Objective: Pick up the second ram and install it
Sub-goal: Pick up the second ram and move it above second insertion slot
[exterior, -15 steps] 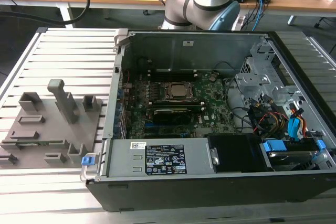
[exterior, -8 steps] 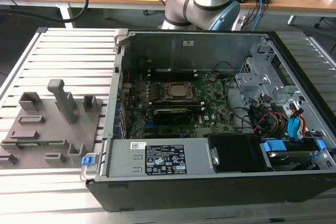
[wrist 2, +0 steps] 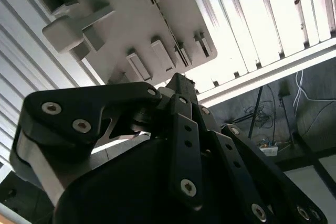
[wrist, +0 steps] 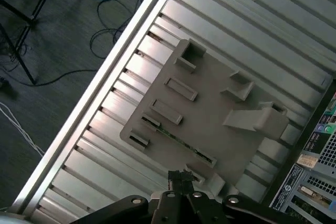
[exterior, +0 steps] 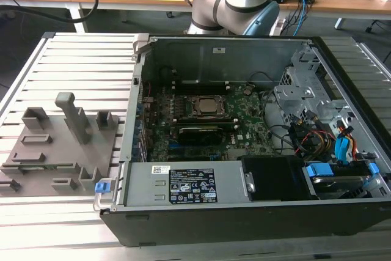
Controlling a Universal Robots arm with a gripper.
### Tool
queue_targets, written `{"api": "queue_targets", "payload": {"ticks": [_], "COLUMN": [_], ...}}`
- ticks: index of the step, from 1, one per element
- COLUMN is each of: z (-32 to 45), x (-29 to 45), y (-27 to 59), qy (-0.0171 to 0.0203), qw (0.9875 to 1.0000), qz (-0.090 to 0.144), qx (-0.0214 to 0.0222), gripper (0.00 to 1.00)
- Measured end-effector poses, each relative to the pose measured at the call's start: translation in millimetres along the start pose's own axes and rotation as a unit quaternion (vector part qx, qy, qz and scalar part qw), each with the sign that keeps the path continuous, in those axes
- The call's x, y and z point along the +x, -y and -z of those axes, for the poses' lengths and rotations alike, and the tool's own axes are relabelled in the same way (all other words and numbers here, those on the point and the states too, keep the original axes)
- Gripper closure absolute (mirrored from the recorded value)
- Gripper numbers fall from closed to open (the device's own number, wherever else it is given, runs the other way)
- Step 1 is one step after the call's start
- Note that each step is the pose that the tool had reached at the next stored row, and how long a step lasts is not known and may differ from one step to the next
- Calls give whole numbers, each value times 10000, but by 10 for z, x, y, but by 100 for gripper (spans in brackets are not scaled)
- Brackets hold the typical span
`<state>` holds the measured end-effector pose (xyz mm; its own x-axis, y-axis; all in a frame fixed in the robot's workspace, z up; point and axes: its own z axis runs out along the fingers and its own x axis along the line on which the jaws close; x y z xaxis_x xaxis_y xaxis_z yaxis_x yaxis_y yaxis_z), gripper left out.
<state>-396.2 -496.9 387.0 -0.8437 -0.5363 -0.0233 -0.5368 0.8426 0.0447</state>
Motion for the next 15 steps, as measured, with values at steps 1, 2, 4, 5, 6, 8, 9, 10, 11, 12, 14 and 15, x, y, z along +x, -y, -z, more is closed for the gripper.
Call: {"api": "queue_targets", "payload": {"ticks": [1, 2, 4, 5, 6, 8, 9, 10, 11, 12, 14, 15], "z": [0, 0, -1, -1, 0, 0, 0, 0, 0, 0, 0, 0], "x": [0, 0, 0, 0, 0, 0, 0, 0, 0, 0, 0, 0], "y": [0, 0, 0, 0, 0, 0, 0, 0, 0, 0, 0, 0], "qy": [-4, -6, -11, -13, -15, -19, -21, -25, -30, -33, -36, -39], "qw": [10000, 9999, 9997, 9996, 9994, 9991, 9988, 9983, 9978, 9973, 9967, 9961], "qz": [92, 140, 254, 297, 343, 423, 484, 576, 665, 732, 815, 877], "qx": [-2, -3, -6, -7, -8, -10, -11, -13, -15, -17, -19, -21], "gripper": [89, 89, 89, 89, 89, 89, 89, 89, 89, 89, 89, 89]}}
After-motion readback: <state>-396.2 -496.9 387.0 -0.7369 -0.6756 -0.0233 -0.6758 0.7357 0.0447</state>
